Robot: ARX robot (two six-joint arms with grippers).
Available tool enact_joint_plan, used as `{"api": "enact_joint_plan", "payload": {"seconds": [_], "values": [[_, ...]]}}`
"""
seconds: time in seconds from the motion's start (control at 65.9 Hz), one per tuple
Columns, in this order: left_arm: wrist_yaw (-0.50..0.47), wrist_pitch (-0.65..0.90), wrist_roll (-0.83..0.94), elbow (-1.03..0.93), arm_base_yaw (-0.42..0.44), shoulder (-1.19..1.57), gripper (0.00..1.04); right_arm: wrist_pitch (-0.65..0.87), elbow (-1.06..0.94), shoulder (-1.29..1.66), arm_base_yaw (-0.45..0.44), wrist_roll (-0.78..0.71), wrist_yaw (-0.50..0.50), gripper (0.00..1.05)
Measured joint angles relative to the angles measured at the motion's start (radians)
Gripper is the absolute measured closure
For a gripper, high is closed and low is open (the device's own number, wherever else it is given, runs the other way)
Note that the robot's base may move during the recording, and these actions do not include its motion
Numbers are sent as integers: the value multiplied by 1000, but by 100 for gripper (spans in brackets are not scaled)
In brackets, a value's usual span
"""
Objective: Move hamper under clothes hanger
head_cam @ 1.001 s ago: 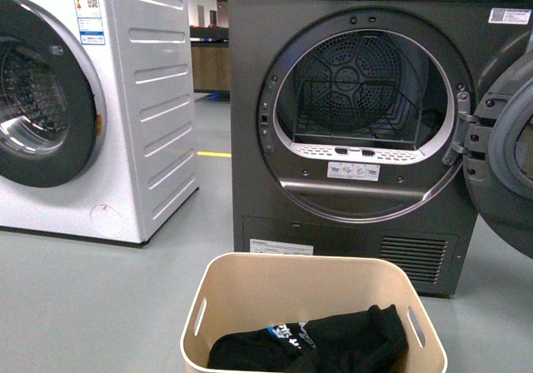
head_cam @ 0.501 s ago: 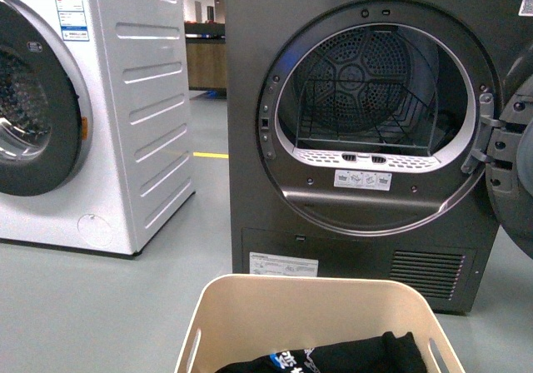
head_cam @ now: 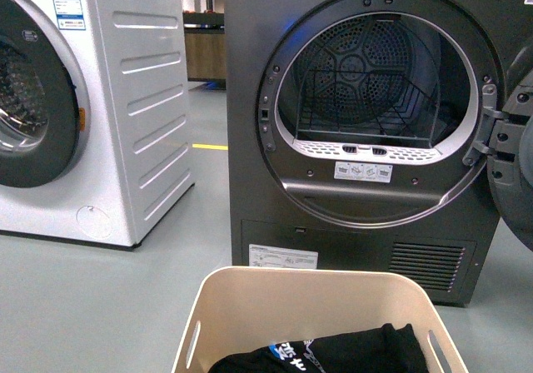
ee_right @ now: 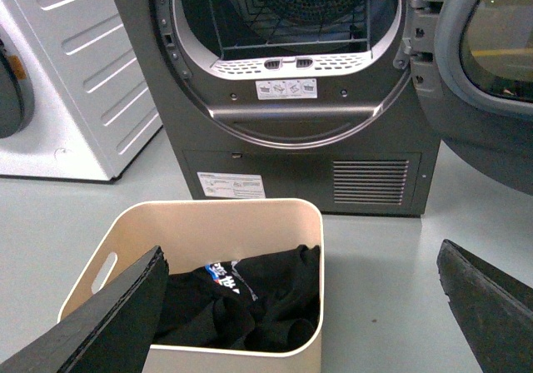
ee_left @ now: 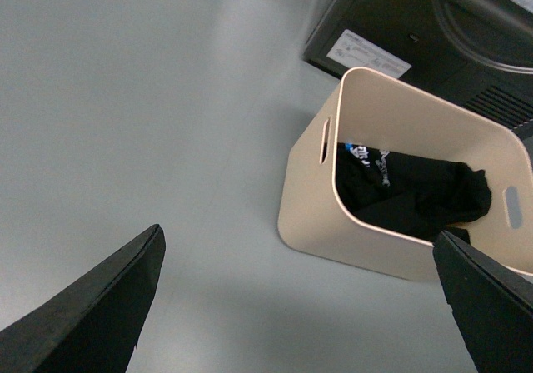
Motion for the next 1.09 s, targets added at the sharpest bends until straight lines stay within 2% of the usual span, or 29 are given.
{"api": "enact_joint_plan", "payload": {"seconds": [0.167,0.212,0.379,0.516,0.713,1.092], "values": [[31,217,64,161,5,372,7,172,153,394,-21,-68,-37,7],[9,249,89,209,-3,459,7,212,214,519,-31,-98,-37,7],[-79,233,195,385,-13,771,7,270,410,877,-67,-150,-5,7],[-140,256,296,455,-3,945,7,286,523,1110,-87,-184,37,7],[-143,313,351,541,-3,1123,7,305,647,1363,-95,-213,80,7],[-192,320,274,776,-168,1398,7,309,833,1621,-54,-237,107,7]]}}
